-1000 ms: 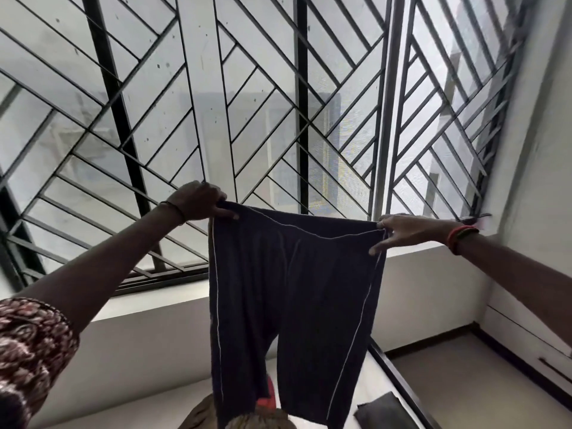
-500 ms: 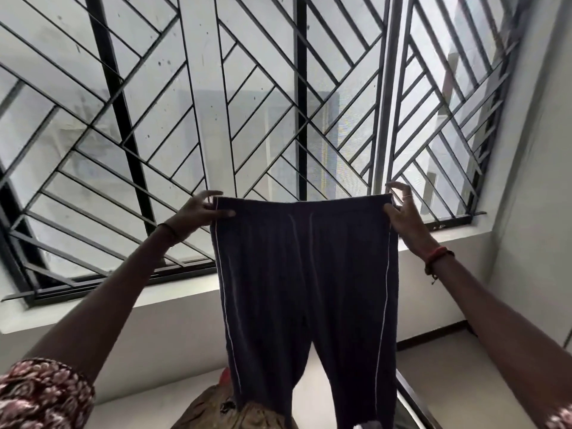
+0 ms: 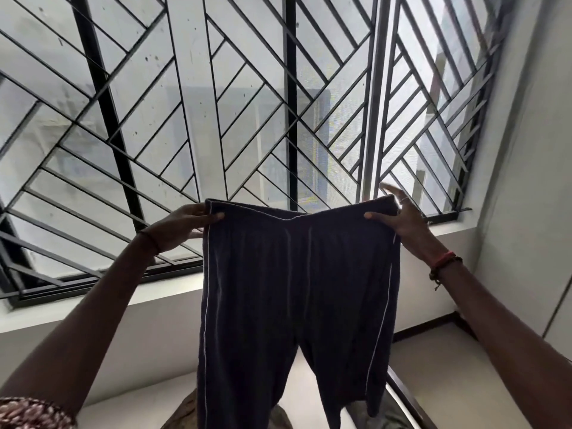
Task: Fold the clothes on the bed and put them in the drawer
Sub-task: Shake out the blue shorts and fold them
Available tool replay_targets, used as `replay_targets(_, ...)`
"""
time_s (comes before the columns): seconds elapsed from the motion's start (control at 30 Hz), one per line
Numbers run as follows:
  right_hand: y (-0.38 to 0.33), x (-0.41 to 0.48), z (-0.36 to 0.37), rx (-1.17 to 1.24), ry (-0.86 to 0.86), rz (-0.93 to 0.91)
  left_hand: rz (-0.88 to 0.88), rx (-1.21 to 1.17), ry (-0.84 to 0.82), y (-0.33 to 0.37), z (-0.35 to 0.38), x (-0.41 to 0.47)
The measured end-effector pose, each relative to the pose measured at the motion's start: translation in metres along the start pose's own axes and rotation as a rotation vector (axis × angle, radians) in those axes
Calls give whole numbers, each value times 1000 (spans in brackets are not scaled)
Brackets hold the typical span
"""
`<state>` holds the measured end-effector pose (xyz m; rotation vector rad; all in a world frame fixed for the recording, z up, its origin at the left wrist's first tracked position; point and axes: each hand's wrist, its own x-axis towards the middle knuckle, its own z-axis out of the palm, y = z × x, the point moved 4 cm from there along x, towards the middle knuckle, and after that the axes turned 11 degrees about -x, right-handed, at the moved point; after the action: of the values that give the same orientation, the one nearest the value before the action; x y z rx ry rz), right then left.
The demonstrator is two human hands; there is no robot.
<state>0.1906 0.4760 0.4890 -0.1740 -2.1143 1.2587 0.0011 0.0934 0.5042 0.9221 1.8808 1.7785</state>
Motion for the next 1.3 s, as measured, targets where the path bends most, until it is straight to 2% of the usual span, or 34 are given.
replay_targets(0.1,-9,-9,-7,-13,14,77,27,24,-2,2,4,-4)
replay_targets(0.3,-11,-18,-28,-41,-168,11,115,54,-6,14,8,-11)
replay_targets(0.5,0,-15,-40,333,-333,130,65,-63,-129,18,17,-12)
replay_targets(0.57,5,-14,-34,377,-284,216,32,-89,-109,14,17,-4)
replay_targets(0.73,40,-8,3,259,-64,409,-125,-8,136,-17,27,21)
replay_targets(0.93,66,-22,45,217,139,509,-114,-112,352,-49,69,30)
replay_targets(1.07,68,-27,71,202,254,517,-102,-223,363,-58,99,32)
replay_targets(1.3,44,-34,130,185,140,439,0,-295,209,-66,156,40)
